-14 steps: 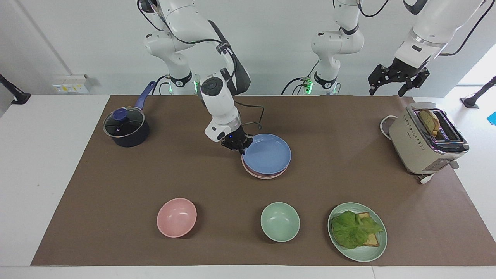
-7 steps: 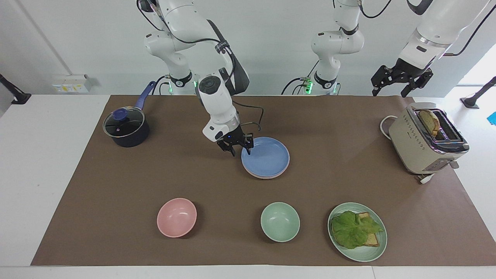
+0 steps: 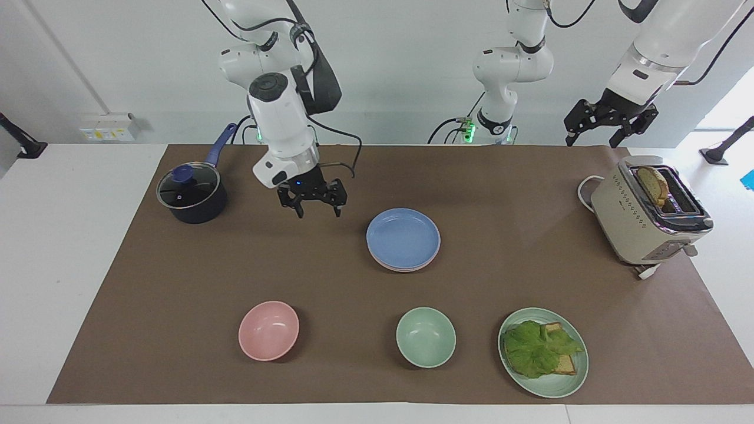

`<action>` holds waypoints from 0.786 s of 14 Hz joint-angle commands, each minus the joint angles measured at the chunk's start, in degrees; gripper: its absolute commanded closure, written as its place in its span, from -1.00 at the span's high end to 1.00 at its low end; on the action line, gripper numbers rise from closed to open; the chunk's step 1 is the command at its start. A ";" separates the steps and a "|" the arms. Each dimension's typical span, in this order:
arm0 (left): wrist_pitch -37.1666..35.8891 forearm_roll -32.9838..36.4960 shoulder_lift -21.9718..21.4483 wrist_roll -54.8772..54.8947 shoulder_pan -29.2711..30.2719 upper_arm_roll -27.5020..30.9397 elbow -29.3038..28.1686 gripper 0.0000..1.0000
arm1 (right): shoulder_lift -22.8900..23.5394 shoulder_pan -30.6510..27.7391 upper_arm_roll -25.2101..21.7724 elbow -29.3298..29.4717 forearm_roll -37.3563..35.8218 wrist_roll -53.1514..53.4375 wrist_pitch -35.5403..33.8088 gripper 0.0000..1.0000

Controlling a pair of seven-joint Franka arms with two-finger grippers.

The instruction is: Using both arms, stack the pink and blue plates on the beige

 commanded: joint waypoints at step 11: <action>-1.30 0.51 -0.01 0.35 0.92 -0.56 0.87 1.00 | 4.10 -14.79 0.75 31.06 -5.05 -11.02 -34.78 1.00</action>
